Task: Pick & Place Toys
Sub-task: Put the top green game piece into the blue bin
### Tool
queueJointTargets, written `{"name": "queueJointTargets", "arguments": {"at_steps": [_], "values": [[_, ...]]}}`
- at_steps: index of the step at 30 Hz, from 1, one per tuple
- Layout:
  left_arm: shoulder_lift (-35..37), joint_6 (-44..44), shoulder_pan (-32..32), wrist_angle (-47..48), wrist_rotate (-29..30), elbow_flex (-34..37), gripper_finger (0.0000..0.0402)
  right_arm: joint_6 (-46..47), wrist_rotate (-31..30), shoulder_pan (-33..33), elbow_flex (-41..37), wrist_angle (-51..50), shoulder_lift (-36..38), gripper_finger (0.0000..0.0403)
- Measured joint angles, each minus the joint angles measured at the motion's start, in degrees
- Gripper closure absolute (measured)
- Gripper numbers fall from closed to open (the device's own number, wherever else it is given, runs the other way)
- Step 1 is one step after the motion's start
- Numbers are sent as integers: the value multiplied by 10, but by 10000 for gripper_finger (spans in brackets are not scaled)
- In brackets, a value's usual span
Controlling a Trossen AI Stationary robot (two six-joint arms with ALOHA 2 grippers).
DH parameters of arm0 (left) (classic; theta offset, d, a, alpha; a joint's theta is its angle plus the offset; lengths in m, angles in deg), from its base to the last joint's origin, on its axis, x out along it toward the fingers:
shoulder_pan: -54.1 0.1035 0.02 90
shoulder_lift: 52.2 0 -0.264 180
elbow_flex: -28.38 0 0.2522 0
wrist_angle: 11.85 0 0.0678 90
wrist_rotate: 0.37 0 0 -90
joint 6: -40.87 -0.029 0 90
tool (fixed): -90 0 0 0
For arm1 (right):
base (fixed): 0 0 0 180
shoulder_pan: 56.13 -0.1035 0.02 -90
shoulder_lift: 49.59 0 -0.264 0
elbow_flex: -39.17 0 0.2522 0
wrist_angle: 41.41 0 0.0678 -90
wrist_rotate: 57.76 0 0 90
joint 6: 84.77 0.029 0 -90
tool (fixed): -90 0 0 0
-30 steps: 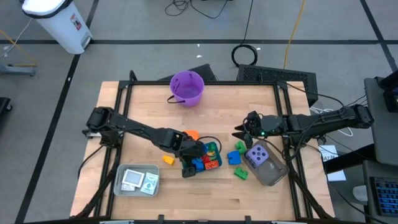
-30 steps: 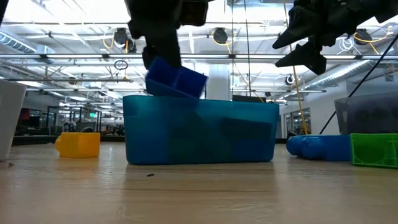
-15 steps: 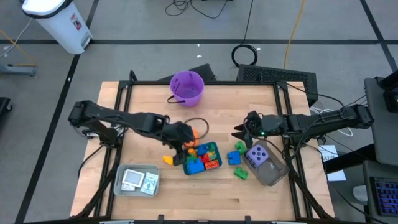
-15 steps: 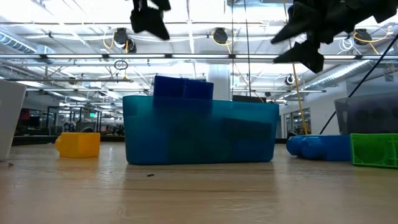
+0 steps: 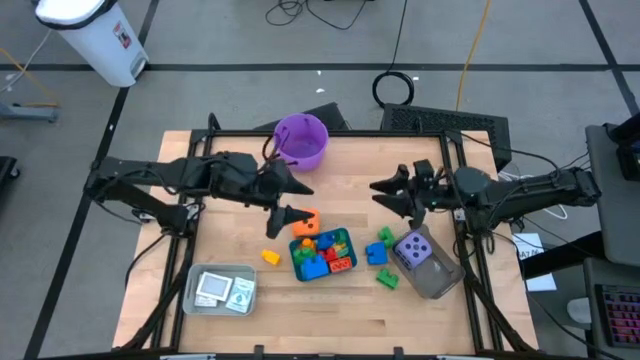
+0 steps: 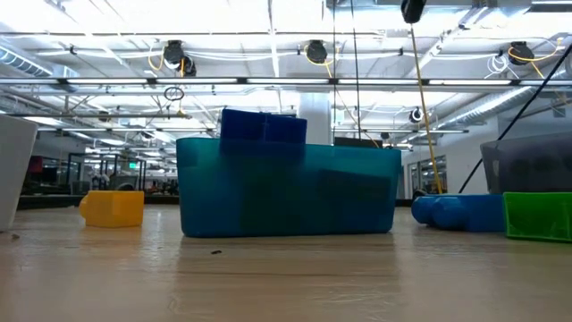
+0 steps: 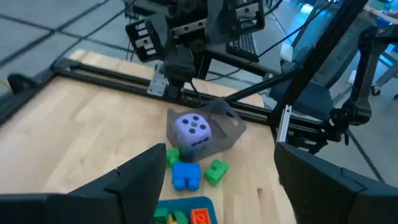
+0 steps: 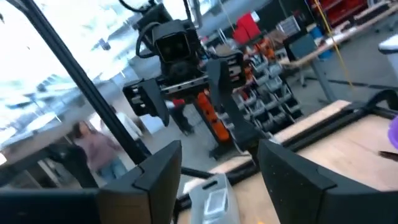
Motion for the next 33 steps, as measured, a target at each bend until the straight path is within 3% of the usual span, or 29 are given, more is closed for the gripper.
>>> {"name": "queueJointTargets", "arguments": {"at_steps": [5,14,20,28,33], "values": [[8,-29,7,7,-2,0,96,-41,0,-9,119,-208,-32,208],[7,-30,11,28,-7,0,96,-69,31,-94,309,-590,-176,235],[7,-46,10,34,-11,0,96,-50,29,-96,282,-663,-232,238],[7,-52,10,36,-38,0,96,128,45,-14,186,-671,-241,233],[7,-48,10,37,-38,0,96,138,91,37,130,-668,-234,217]]}}
